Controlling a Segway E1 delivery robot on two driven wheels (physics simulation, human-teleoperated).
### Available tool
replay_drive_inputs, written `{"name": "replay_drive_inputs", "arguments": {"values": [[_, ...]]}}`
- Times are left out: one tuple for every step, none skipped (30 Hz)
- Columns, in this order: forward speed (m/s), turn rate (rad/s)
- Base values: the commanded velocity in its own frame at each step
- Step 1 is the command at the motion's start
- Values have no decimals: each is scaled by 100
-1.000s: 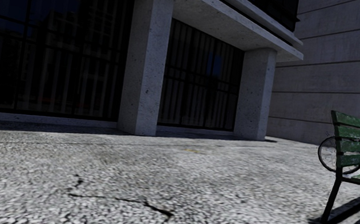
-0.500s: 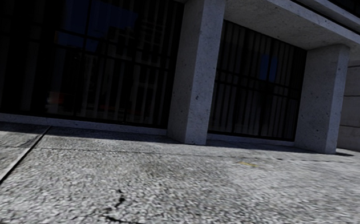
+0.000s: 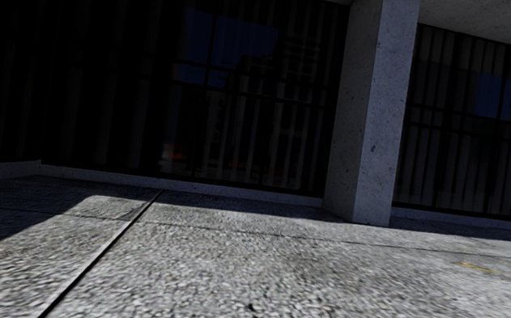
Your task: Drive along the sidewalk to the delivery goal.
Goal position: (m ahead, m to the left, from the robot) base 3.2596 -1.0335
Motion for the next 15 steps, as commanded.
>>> {"name": "replay_drive_inputs", "arguments": {"values": [[74,30],[74,30],[74,16],[74,0],[74,0],[74,0],[74,0],[74,0],[74,0],[74,0],[74,0],[74,0],[74,0],[74,0],[74,0]]}}
